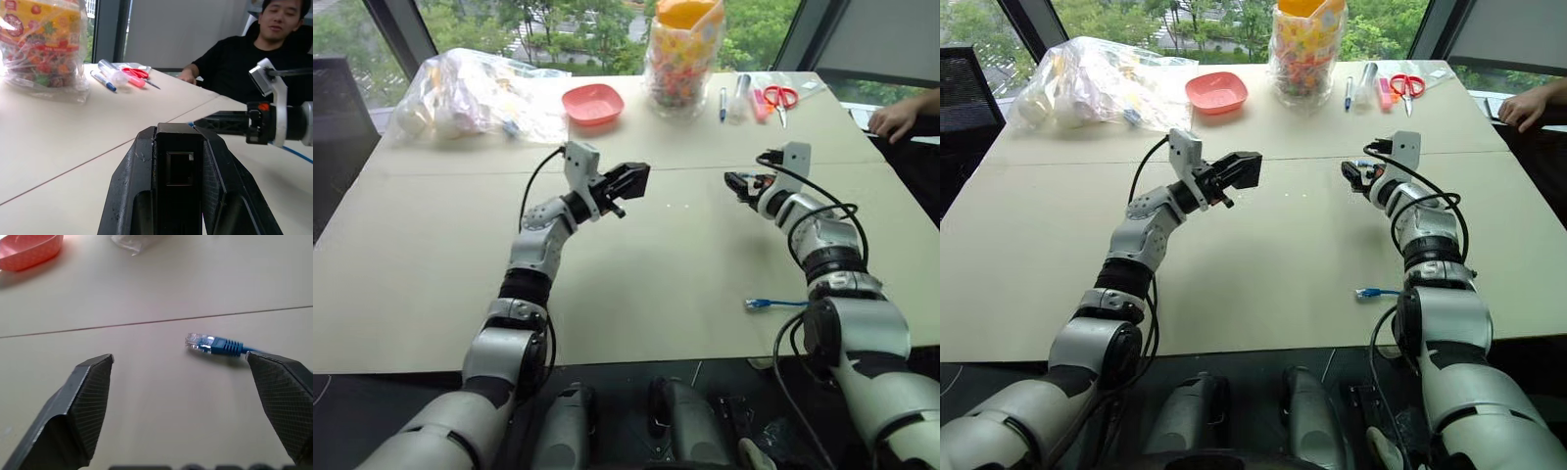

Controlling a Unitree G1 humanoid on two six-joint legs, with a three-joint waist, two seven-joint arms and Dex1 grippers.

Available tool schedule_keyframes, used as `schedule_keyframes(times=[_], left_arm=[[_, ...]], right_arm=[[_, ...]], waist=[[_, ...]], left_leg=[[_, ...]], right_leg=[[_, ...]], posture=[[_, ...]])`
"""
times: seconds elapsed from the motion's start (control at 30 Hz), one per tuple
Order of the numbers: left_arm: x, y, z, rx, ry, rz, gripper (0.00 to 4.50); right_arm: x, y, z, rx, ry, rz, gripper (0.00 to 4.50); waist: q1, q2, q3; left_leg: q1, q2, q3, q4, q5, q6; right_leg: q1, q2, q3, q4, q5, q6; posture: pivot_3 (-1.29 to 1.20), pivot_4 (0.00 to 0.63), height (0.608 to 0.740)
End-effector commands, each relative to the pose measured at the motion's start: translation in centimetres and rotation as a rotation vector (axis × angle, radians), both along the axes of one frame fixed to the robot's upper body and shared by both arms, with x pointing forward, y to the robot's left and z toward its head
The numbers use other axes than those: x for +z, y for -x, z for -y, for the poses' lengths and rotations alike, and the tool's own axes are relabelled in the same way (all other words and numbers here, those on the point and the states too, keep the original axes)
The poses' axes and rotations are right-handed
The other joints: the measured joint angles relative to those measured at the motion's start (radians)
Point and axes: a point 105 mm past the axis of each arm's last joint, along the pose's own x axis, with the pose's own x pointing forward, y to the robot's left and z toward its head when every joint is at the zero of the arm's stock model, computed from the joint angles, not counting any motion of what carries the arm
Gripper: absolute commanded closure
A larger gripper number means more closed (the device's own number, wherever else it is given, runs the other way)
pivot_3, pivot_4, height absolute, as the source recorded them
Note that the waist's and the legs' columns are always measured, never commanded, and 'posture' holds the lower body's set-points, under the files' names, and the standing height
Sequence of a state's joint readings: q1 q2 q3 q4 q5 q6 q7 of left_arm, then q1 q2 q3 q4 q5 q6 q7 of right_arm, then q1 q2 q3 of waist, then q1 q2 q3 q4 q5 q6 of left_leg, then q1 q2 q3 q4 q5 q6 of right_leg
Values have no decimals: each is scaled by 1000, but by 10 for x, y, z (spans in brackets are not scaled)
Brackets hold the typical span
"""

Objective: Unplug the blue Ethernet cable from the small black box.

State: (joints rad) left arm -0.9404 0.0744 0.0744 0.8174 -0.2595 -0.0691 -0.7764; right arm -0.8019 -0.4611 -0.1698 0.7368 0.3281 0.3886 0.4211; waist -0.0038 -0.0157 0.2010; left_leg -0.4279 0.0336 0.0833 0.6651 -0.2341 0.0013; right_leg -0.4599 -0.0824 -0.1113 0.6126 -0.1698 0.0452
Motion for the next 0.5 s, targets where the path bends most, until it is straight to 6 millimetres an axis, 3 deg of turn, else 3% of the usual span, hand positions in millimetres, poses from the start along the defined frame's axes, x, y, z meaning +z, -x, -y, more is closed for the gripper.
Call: schedule_keyframes(times=[0.03, 0.2, 0.4, 0.47, 0.5], left_arm=[[5, -5, 22, 26, -23, 65, 3986], [-12, -10, 35, 103, -78, 44, 3986], [-24, -15, 39, 181, -130, 24, 3986], [-25, -14, 40, 170, -124, 10, 2961], [-25, -14, 40, 166, -121, 6, 2656]], right_arm=[[6, 34, -37, 115, 27, 33, 20], [14, 73, -53, 83, -46, 96, 20], [24, 87, -39, -23, -99, 152, 20], [26, 88, -35, -39, -96, 161, 0], [27, 88, -34, -42, -92, 164, 0]], waist=[[8, 0, 0], [8, 0, 0], [15, 0, 0], [16, 0, 0], [16, 0, 0]], left_leg=[[0, 0, -1, 0, -1, 1], [0, 0, -1, 0, -2, 2], [0, 2, -3, 1, -2, 2], [0, 2, -3, 1, -2, 2], [-1, 2, -3, 1, -2, 2]], right_leg=[[0, 0, 0, 0, 0, 0], [-2, -1, 1, -1, -1, 1], [-1, -1, 0, -1, 0, 1], [-1, -1, 0, -2, 0, 0], [-1, -1, 0, -2, 0, 1]], posture=[[0, 150, 740], [0, 150, 740], [0, 150, 740], [0, 150, 740], [0, 150, 740]])
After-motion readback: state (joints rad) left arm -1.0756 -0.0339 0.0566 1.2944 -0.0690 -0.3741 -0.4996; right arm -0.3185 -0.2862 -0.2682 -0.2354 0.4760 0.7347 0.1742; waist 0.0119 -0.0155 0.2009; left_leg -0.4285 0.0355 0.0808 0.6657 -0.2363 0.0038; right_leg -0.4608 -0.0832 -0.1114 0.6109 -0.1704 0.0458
